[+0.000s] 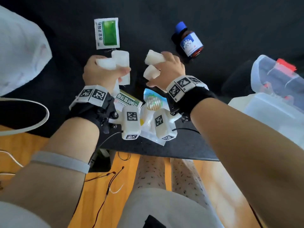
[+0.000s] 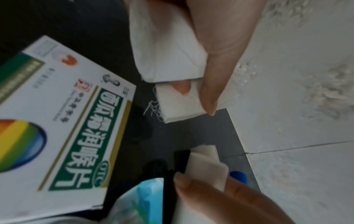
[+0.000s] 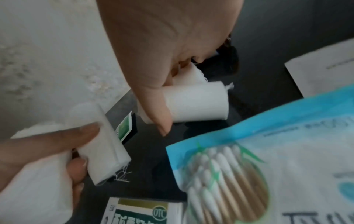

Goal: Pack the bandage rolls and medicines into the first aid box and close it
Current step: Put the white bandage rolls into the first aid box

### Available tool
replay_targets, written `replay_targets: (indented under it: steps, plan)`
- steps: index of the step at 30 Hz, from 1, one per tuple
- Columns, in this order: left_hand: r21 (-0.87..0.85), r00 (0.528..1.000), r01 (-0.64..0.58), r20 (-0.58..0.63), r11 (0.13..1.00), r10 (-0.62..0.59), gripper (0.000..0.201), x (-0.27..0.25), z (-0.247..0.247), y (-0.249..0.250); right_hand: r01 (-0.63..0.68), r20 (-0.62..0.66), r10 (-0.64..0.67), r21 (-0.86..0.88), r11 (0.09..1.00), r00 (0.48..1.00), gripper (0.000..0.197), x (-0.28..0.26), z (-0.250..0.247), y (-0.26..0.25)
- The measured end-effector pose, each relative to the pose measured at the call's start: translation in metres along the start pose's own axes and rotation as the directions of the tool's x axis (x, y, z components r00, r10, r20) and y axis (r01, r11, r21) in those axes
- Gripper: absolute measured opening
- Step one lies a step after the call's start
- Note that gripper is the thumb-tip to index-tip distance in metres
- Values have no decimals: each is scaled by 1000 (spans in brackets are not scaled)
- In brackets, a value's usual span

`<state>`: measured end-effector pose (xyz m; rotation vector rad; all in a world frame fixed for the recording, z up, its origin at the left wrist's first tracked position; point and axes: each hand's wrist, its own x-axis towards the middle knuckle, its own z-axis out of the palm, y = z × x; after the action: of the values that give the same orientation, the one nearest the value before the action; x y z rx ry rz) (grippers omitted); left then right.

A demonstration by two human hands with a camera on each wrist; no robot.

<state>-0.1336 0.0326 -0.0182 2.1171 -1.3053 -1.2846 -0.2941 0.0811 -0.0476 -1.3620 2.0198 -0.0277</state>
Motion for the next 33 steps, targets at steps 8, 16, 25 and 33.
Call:
replay_targets:
  steps: [8,16,25,33]
  plan:
    - [-141,998,-16,64,990,25,44,-17,3,7,-70,-20,72,90,993,997,41,-15,-6,8]
    - [-231,970,-126,176,965,169,46,-89,43,48,33,-293,300,762,647,908,46,-99,-42,64]
    - [-86,865,14,501,996,31,39,-201,127,66,-20,-398,508,772,635,764,65,-199,-86,180]
    - [222,747,85,631,971,-210,54,-239,175,49,-152,-305,574,775,614,760,61,-231,-64,263]
